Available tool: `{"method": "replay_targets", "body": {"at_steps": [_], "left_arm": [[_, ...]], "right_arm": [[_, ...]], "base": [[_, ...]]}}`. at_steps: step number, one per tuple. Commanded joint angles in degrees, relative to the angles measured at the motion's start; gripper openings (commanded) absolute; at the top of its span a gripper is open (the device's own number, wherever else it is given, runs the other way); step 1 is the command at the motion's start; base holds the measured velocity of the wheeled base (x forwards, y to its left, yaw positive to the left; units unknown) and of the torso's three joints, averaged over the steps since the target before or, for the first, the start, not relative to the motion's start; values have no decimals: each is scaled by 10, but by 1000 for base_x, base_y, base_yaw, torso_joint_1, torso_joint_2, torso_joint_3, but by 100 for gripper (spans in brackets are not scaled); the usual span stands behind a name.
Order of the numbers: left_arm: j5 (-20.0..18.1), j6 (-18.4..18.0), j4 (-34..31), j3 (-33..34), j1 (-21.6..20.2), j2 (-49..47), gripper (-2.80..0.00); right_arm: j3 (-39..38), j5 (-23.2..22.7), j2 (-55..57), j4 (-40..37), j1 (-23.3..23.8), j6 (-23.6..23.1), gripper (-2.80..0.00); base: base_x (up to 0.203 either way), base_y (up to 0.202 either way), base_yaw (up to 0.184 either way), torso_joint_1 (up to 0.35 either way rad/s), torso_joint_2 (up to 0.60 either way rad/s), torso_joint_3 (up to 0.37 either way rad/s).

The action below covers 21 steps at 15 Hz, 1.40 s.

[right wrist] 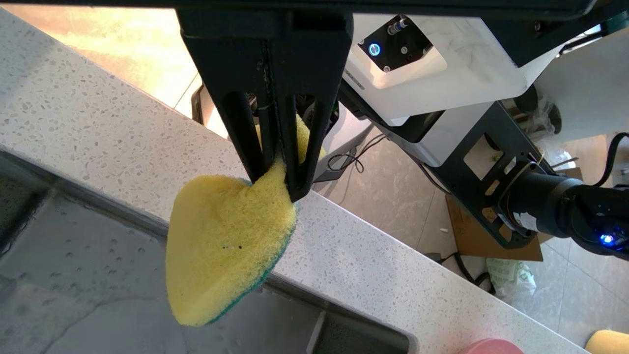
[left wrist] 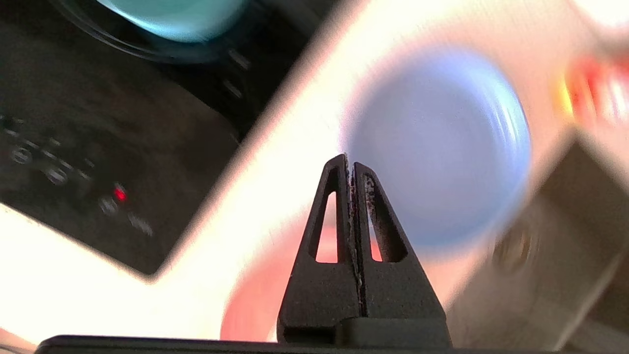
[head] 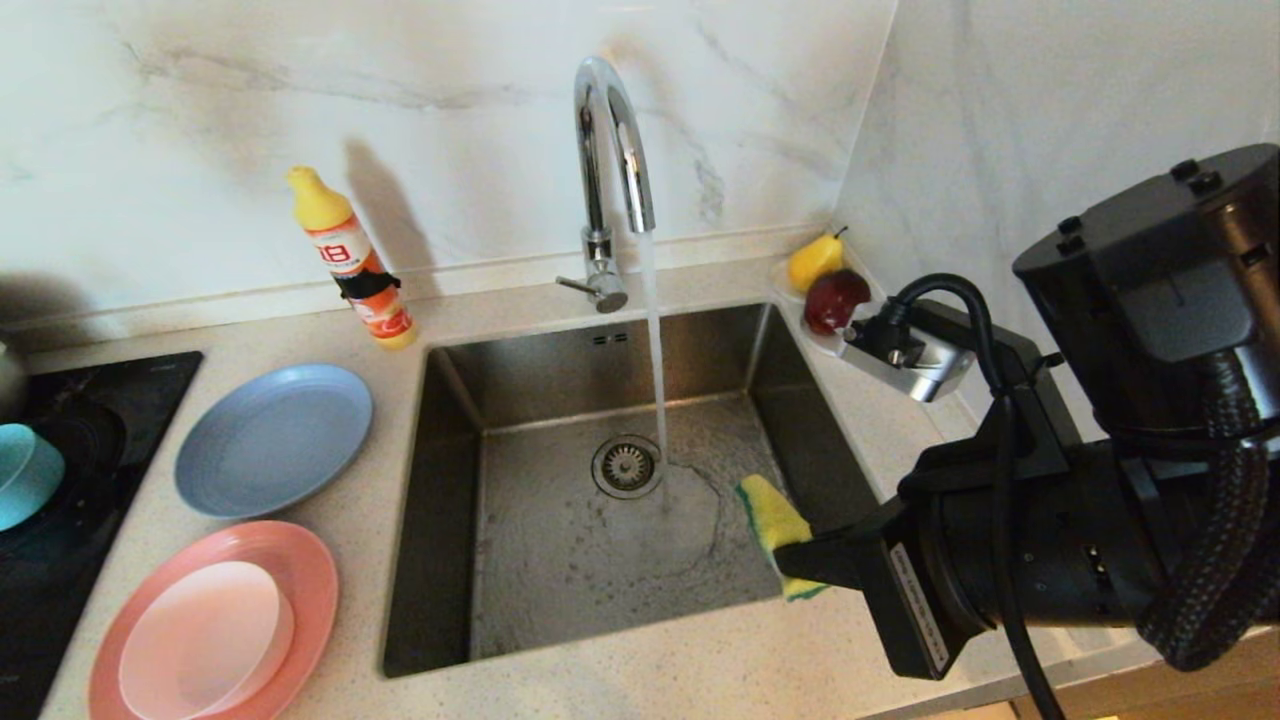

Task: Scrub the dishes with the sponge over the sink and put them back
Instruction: Wash the bowl

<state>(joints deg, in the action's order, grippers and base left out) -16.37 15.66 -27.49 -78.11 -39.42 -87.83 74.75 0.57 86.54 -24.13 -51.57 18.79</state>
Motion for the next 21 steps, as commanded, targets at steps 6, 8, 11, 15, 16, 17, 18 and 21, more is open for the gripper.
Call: {"method": "replay_targets", "body": {"at_steps": [6,8,11,15,16,17,18,21], "left_arm": [[1,-124,-70,133,141,93,0],[5,-153,-67,167,152,83,0],[21,-157,-66,183,153,58,0],[39,-155,-62,202,153,2,0],[38,-153,-54,208,153,-10,0],[37,-151,-44,217,153,-17,0],[36,-151,-32,226,153,-25,0],[39,-150,11,243,152,-45,0]], "right_arm": [[-1,1,0,-1,1,0,-280],[-2,1,2,-1,2,1,-280],[-3,0,4,-1,4,1,-280],[-7,0,7,-1,4,1,-280],[-7,0,7,-1,4,1,-280],[-7,0,7,-1,4,1,-280],[-7,0,6,-1,5,1,-280],[-10,1,6,-1,5,1,-280]], "base": [[0,0,0,0,0,0],[0,0,0,0,0,0],[0,0,0,0,0,0],[0,0,0,0,0,0],[0,0,0,0,0,0],[0,0,0,0,0,0],[0,0,0,0,0,0],[0,0,0,0,0,0]]}}
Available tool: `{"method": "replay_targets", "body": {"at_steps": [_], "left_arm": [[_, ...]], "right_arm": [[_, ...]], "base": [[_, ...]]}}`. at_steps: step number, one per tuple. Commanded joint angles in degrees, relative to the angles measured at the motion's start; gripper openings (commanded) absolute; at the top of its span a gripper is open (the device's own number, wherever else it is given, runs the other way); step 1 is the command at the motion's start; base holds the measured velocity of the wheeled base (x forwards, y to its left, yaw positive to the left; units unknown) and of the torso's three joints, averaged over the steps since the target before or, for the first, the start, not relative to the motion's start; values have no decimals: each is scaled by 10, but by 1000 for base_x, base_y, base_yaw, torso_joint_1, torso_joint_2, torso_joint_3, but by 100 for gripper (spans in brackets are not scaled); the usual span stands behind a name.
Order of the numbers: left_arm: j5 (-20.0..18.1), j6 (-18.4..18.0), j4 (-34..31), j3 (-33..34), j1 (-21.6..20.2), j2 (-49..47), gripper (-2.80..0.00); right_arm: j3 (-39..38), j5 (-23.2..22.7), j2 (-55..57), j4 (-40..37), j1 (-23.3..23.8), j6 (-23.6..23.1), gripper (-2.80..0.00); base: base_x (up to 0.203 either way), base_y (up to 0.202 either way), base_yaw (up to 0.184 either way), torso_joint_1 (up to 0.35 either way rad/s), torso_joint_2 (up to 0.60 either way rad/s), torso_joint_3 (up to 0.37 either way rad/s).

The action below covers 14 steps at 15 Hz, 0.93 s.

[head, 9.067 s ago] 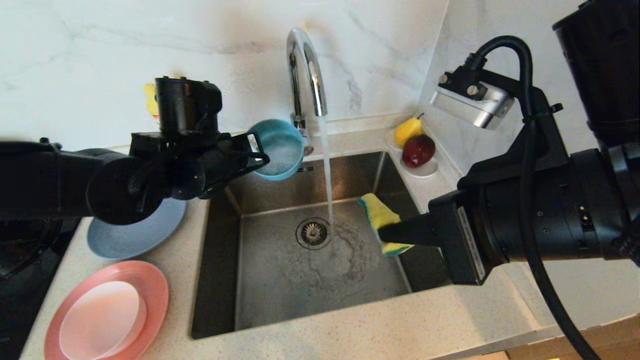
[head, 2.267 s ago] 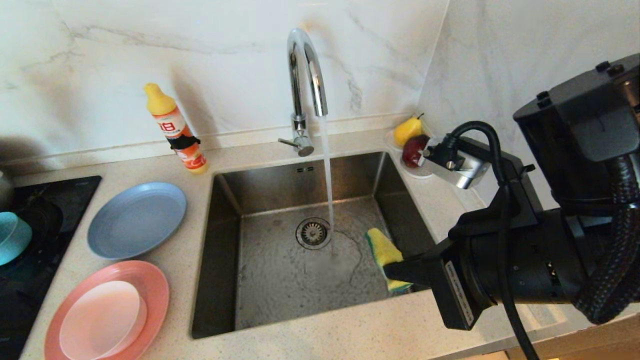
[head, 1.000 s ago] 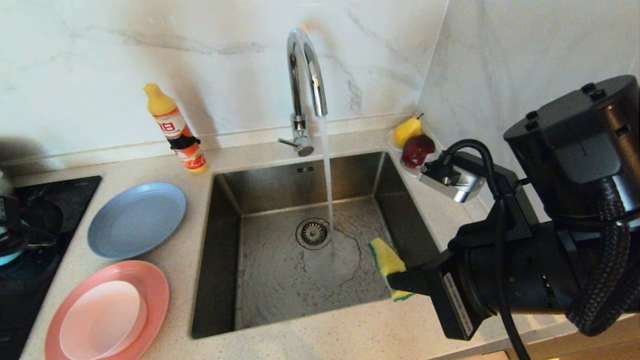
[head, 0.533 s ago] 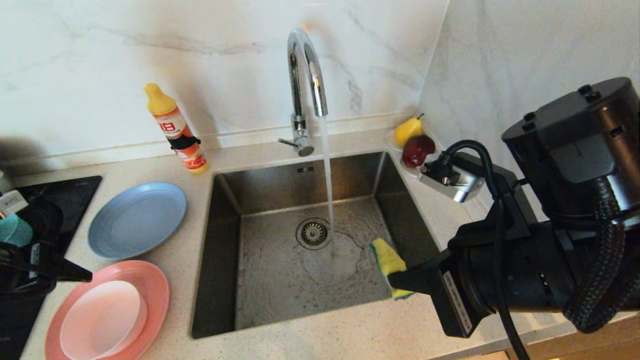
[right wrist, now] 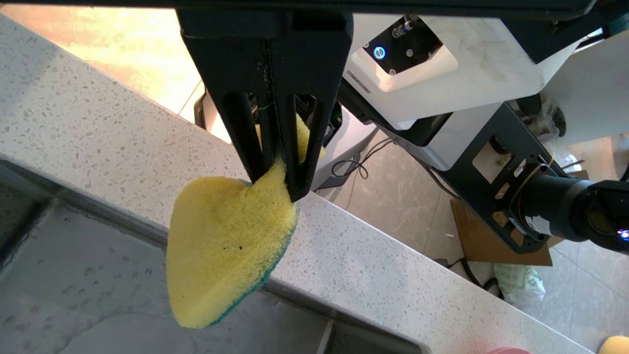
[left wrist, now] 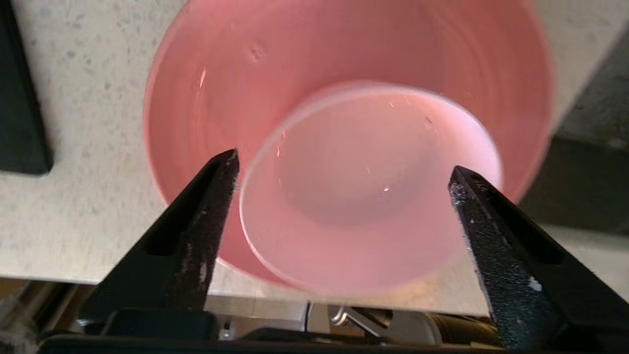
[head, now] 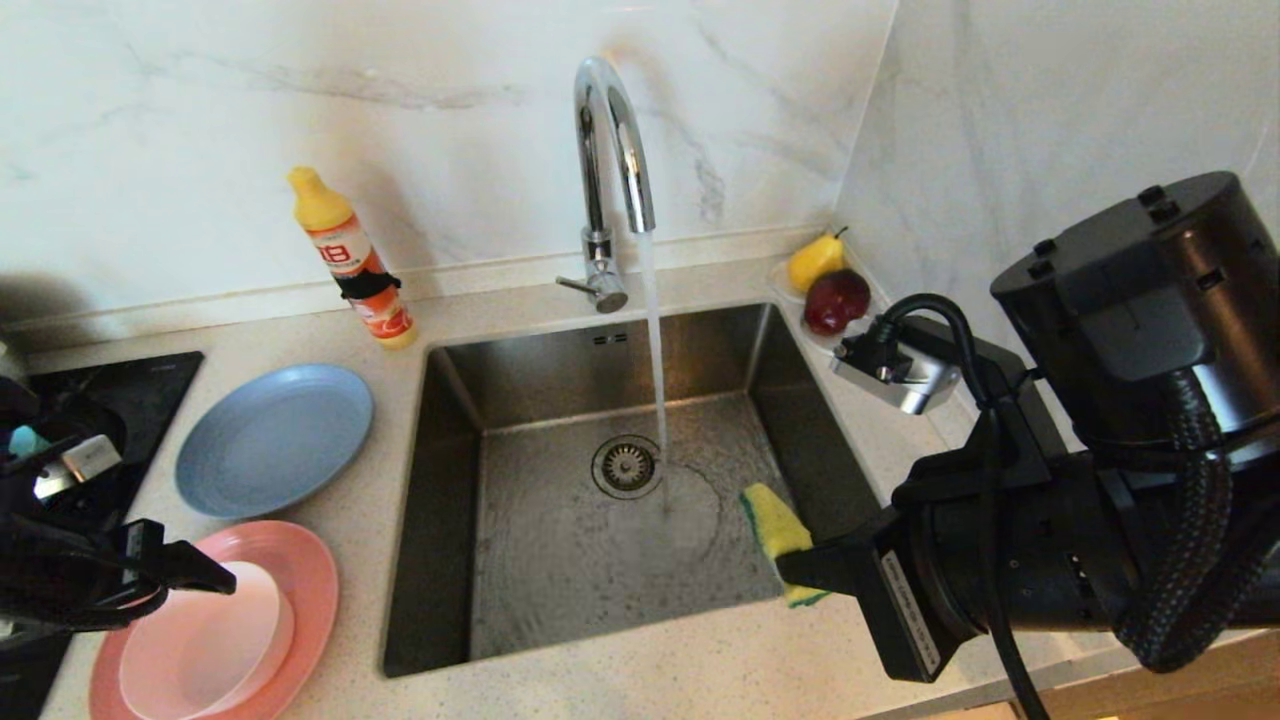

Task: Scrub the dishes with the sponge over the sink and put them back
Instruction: Wash the bowl

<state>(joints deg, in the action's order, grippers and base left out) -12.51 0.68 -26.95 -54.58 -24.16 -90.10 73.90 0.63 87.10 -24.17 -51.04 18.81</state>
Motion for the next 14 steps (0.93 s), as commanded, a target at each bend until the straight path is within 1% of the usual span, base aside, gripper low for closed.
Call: {"method": "replay_targets", "body": {"at_steps": [1,5,7,10,11,14], "left_arm": [[0,0,10,9,-1,-28,0],[-1,4,14,18,0,-32,0],[-1,14,40,23,3,-31,0],[-1,17,63,30,4,-40,0],[-1,21,72,32,4,-46,0],[0,51,115,32,4,-70,0]], "right_arm": [[-2,1,1,-1,0,1,-280],[-6,1,-2,-2,0,1,-280],[-12,1,-4,-1,1,0,-280],[-13,1,-4,0,2,-1,-280],[-11,1,-4,0,2,-1,-280],[-13,0,-8,-1,2,0,-280]], "base": [[0,0,0,0,0,0],[0,0,0,0,0,0],[0,0,0,0,0,0],[0,0,0,0,0,0],[0,0,0,0,0,0],[0,0,0,0,0,0]]}}
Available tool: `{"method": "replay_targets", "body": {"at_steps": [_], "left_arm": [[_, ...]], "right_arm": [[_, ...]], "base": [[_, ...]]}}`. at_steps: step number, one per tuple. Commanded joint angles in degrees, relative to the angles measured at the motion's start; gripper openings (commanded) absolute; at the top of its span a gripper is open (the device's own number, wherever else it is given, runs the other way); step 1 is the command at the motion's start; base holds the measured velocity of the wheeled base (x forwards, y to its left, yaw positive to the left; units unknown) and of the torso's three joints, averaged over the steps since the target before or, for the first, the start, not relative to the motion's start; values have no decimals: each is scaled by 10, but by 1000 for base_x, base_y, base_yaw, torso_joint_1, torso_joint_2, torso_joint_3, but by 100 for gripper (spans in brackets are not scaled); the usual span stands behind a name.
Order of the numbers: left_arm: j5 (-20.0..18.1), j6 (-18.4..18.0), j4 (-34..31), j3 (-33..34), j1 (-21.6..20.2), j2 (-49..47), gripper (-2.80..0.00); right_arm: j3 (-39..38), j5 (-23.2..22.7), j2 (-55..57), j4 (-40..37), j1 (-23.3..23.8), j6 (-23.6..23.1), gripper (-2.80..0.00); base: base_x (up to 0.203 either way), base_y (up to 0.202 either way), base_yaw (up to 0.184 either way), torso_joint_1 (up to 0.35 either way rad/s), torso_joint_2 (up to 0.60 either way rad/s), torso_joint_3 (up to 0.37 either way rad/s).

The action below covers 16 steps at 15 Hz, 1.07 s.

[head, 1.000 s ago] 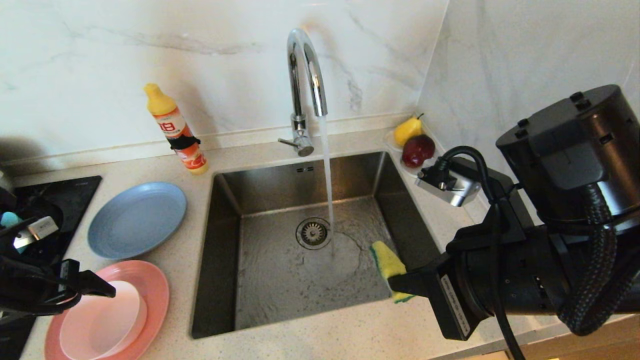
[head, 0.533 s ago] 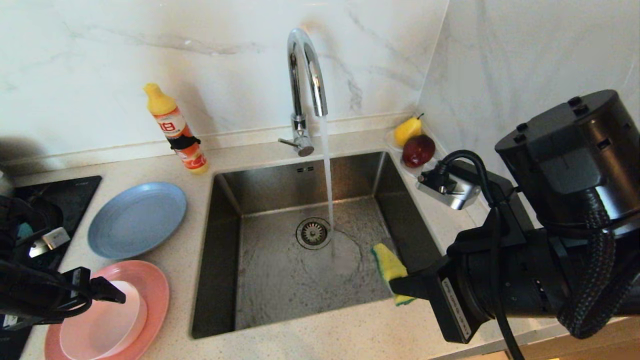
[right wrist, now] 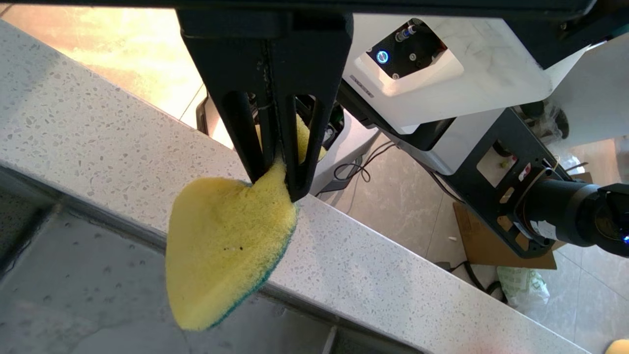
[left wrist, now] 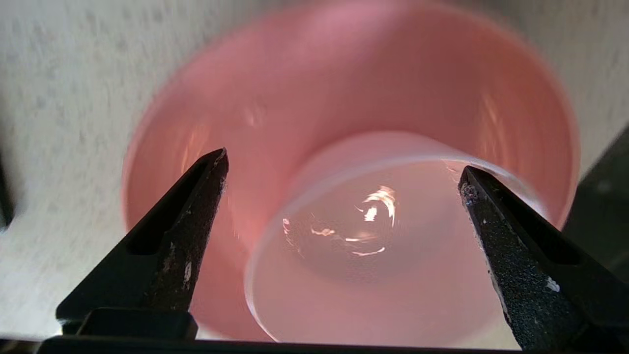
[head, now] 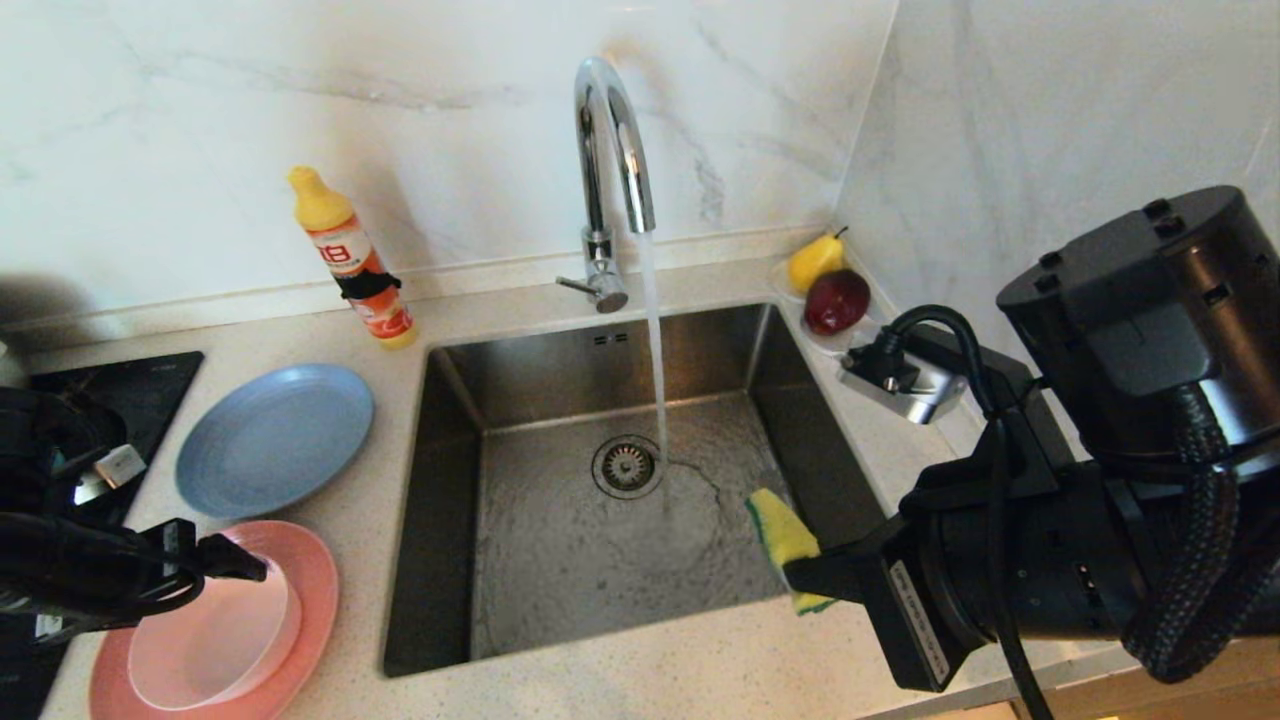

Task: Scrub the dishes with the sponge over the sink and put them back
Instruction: Wash the bowl

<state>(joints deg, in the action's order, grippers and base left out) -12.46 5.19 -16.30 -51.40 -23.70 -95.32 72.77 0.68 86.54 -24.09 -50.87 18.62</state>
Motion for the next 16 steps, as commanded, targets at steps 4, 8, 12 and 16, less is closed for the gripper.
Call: {"method": "replay_targets", "body": {"at_steps": [4,8,12,16], "left_arm": [[-1,21,19,1,10,-35,0],[0,25,19,8,29,-34,0],[12,25,19,9,28,-34,0],[22,19,21,14,28,-34,0]], "right_arm": [[-3,0,-6,-2,0,2,-280],[-6,0,-10,-3,0,3,-280],[-8,0,-12,-2,0,3,-280],[-6,0,-11,-2,0,3,-280]], "base": [[0,0,0,0,0,0],[0,0,0,0,0,0],[0,0,0,0,0,0],[0,0,0,0,0,0]]}}
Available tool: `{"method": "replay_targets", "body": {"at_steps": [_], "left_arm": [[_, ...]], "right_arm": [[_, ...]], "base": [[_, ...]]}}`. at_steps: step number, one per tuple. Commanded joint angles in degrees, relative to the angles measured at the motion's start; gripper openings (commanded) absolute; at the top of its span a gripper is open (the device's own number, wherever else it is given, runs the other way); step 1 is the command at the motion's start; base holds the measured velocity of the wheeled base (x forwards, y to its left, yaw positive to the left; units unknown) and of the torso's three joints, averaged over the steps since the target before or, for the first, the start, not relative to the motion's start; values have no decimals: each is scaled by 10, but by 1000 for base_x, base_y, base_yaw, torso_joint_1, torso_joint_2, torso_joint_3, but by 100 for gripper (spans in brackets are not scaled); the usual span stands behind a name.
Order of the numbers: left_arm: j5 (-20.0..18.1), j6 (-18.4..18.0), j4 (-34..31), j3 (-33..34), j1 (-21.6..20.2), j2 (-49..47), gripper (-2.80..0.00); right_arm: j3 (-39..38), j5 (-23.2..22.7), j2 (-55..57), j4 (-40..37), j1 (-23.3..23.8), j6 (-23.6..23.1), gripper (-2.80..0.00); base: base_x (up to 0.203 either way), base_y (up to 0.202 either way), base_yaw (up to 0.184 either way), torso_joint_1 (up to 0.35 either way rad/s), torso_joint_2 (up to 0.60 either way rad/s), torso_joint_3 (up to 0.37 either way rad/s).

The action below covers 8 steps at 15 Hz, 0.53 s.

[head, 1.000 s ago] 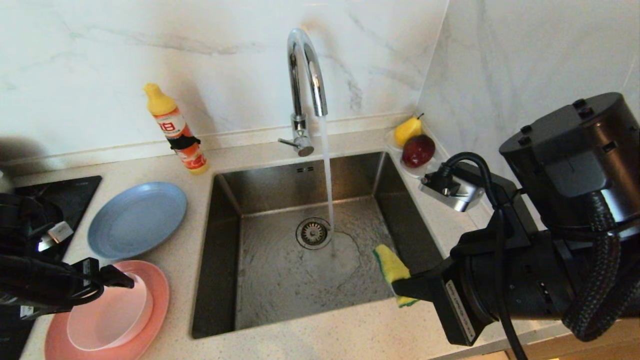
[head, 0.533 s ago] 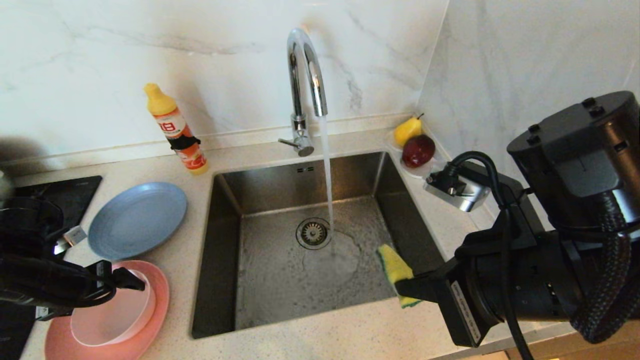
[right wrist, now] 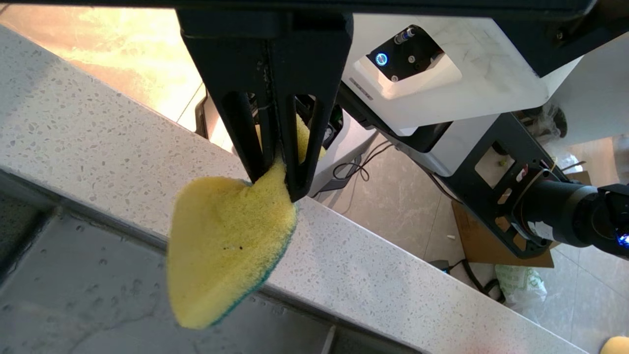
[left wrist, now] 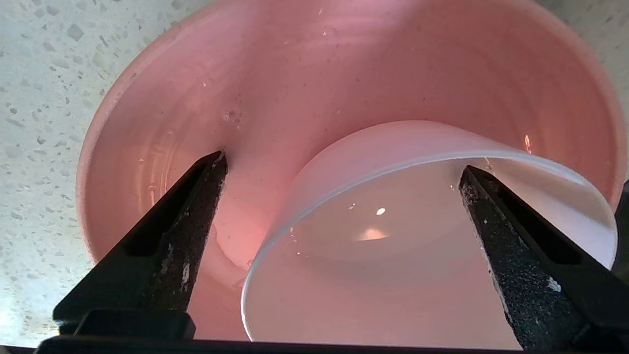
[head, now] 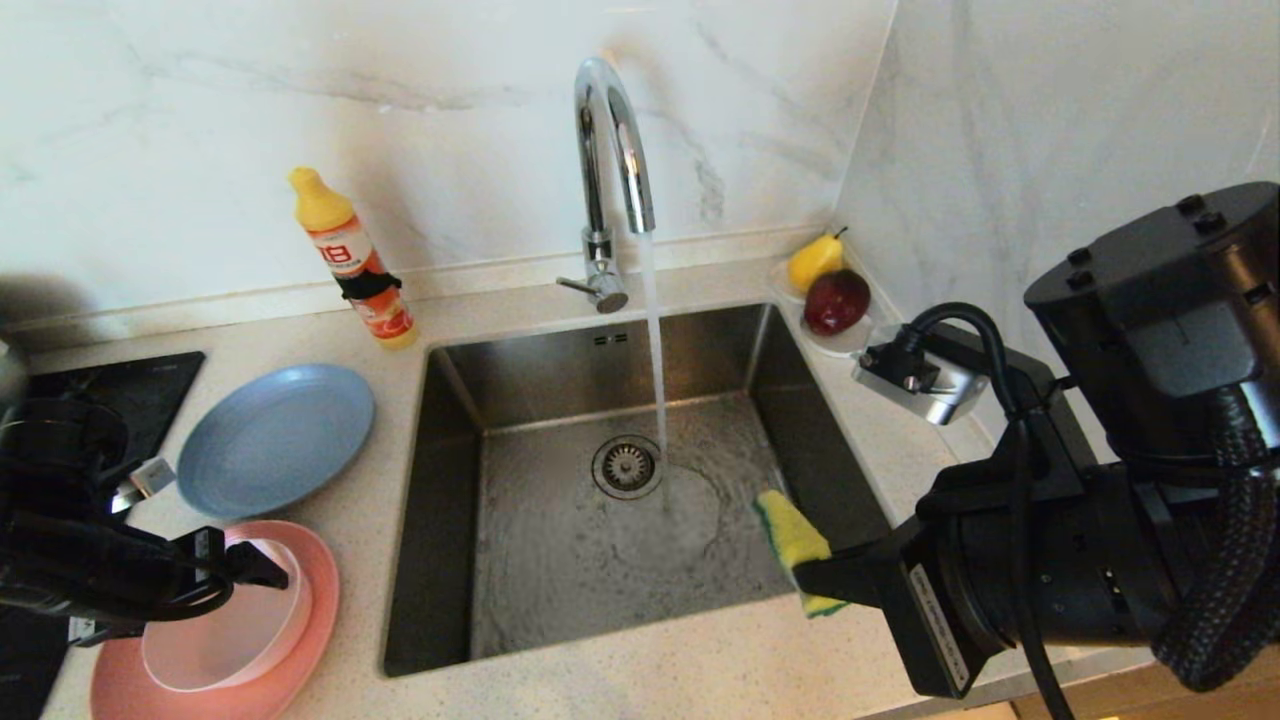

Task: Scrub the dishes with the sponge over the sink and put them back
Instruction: Wash the bowl

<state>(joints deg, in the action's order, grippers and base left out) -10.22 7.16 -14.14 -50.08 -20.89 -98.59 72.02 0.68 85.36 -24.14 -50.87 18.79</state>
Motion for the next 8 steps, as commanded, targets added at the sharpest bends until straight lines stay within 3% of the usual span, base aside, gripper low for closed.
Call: {"method": "replay_targets", "body": {"at_steps": [1,3,4,5,8], "left_arm": [[-1,0,6,1,0,-1,0],[0,-1,20,2,-1,1,0],[2,-2,20,2,-2,0,-262],[10,-3,19,3,-2,0,-280],[28,-2,21,6,-2,-3,-280]], "right_arm": [[1,0,1,-2,0,1,-280],[1,0,2,-1,0,1,-280],[2,-1,2,-1,0,1,-280],[2,0,3,-1,0,1,-280],[2,0,1,-2,0,1,-280]], "base": [[0,0,0,0,0,0],[0,0,0,0,0,0],[0,0,0,0,0,0],[0,0,0,0,0,0],[0,0,0,0,0,0]]}}
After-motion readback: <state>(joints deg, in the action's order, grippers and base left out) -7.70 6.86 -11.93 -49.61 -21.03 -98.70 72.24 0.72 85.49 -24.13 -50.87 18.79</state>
